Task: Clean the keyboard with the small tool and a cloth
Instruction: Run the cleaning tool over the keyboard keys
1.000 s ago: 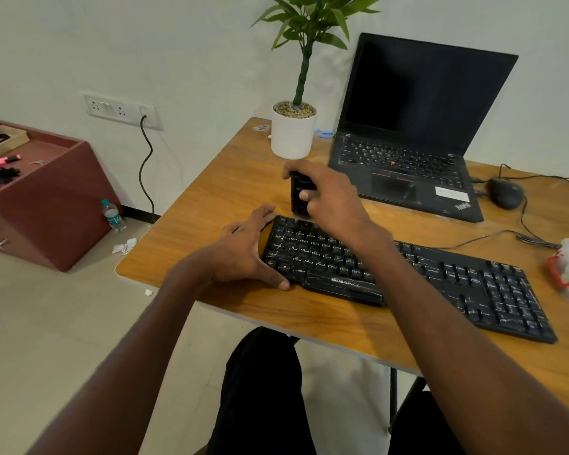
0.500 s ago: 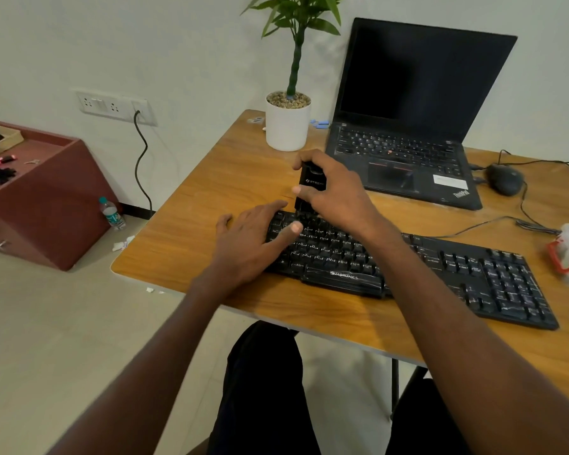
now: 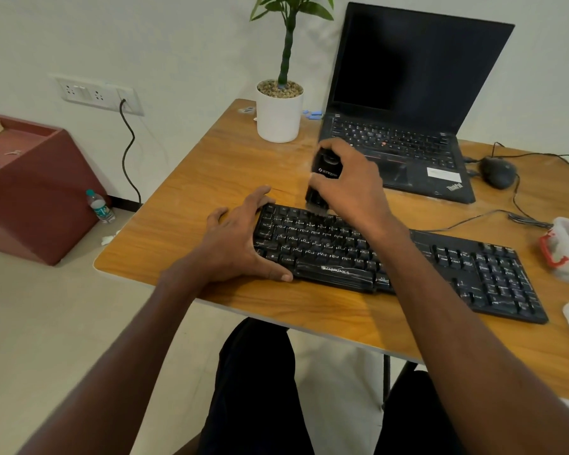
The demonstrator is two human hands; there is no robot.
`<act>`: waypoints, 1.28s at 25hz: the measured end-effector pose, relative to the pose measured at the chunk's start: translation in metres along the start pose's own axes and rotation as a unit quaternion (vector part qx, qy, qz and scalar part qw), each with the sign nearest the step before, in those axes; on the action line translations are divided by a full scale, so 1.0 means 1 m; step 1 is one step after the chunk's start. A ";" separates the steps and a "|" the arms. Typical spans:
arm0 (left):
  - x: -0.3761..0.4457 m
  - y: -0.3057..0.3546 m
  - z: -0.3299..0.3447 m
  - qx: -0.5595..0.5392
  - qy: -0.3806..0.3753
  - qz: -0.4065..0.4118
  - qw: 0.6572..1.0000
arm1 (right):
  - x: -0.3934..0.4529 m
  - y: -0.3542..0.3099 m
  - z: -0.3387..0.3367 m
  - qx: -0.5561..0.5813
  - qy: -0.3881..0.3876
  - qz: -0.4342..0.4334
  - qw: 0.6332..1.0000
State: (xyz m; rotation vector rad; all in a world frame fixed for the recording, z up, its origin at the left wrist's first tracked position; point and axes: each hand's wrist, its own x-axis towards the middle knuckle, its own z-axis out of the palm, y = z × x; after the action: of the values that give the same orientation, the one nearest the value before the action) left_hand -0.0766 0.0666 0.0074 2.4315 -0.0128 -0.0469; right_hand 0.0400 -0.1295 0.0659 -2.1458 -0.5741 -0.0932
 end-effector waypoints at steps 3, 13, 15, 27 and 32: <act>-0.002 0.005 -0.001 -0.011 0.001 -0.011 1.000 | -0.001 -0.001 0.003 0.019 -0.038 0.003 0.999; -0.005 0.012 -0.004 -0.021 0.010 -0.014 1.000 | 0.008 0.002 0.001 -0.068 0.001 -0.005 0.998; -0.004 0.010 -0.003 -0.020 0.011 -0.014 1.000 | 0.010 0.002 0.001 -0.027 -0.004 -0.010 1.000; -0.003 0.007 -0.002 -0.025 0.013 -0.006 1.000 | 0.004 -0.010 0.025 -0.052 -0.033 -0.104 0.993; -0.002 0.004 -0.001 -0.029 0.016 -0.002 0.999 | 0.009 -0.012 0.030 -0.021 -0.065 -0.110 0.992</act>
State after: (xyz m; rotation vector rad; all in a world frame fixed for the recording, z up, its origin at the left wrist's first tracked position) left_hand -0.0782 0.0640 0.0112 2.3737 0.0082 -0.0099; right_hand 0.0384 -0.0972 0.0589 -2.1335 -0.8924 -0.0871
